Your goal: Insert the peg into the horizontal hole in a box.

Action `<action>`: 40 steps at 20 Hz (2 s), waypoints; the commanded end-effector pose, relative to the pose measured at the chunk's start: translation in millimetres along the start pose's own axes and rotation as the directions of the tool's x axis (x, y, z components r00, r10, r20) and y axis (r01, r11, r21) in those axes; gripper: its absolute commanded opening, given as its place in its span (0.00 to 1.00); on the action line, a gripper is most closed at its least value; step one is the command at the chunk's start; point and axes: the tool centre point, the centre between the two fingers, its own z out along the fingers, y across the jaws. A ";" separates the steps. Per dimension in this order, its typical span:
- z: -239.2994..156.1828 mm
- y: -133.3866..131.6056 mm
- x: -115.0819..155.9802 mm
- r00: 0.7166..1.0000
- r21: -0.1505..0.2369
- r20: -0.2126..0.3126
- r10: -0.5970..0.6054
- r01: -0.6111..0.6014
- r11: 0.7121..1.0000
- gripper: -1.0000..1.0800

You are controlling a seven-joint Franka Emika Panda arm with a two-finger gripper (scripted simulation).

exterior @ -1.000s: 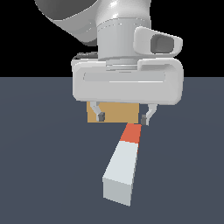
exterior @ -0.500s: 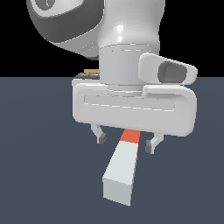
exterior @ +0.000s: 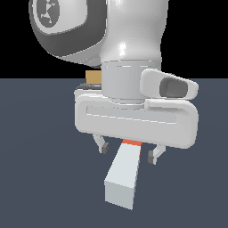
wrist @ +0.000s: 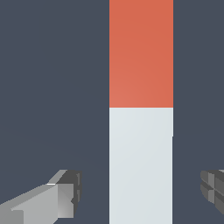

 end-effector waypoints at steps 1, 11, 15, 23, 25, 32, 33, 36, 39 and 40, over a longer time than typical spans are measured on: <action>13.0 -0.7 -0.3 1.000 0.001 0.000 0.001 -0.001 1.000 0.96; 35.8 0.5 -0.2 1.000 0.001 0.000 0.001 -0.001 1.000 0.00; 35.8 0.5 -0.2 1.000 0.001 0.000 0.001 -0.001 1.000 0.00; 34.7 0.1 0.4 1.000 0.001 0.000 -0.001 0.001 1.000 0.00; 31.7 -1.0 3.3 1.000 0.001 0.000 -0.009 0.009 1.000 0.00; 6.1 -11.8 27.7 0.997 0.001 0.001 -0.082 0.082 0.997 0.00; 0.5 -14.4 32.9 0.995 0.001 0.001 -0.098 0.098 0.995 0.00; -18.7 -23.7 50.4 0.988 0.001 0.001 -0.152 0.152 0.988 0.00; -35.1 -32.2 64.9 0.980 0.001 0.002 -0.197 0.197 0.980 0.00; -39.6 -34.7 68.8 0.978 0.001 0.002 -0.210 0.210 0.978 0.00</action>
